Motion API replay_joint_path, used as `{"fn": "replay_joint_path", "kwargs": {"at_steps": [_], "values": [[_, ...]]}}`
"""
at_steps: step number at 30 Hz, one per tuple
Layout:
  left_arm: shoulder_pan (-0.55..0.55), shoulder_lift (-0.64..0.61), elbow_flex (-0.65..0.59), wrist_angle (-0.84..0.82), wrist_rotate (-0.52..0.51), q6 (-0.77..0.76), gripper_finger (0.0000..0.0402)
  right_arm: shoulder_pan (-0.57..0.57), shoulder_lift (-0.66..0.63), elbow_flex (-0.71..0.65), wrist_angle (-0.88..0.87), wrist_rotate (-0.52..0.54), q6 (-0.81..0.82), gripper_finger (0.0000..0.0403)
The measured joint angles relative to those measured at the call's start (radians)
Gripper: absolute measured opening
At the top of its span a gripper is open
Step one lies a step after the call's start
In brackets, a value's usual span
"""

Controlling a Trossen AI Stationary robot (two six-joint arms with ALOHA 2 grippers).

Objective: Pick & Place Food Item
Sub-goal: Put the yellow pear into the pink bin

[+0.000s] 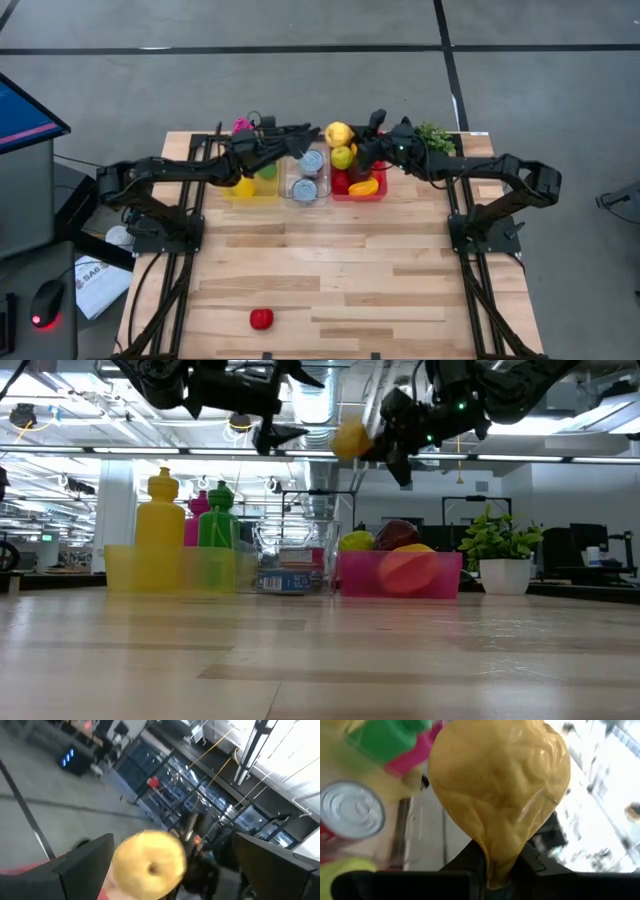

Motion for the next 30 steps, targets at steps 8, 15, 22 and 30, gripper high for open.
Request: {"fn": "replay_joint_path", "kwargs": {"at_steps": [8,15,22,30], "values": [[0.037,-0.099,0.0,0.003,-0.001,0.138,0.0394,-0.044,0.0,0.0,-0.254,0.035,0.338,0.005],[0.039,-0.145,0.001,0.001,-0.001,0.209,0.0392,-0.087,0.0,0.0,-0.405,0.034,0.632,0.005],[0.039,-0.147,0.001,-0.007,-0.001,0.211,0.0392,-0.13,0.0,0.0,-0.503,0.025,0.885,0.005],[0.039,-0.147,0.002,-0.089,-0.001,0.211,0.0391,-0.18,0.0,0.0,-0.659,-0.035,1.128,0.005]]}}
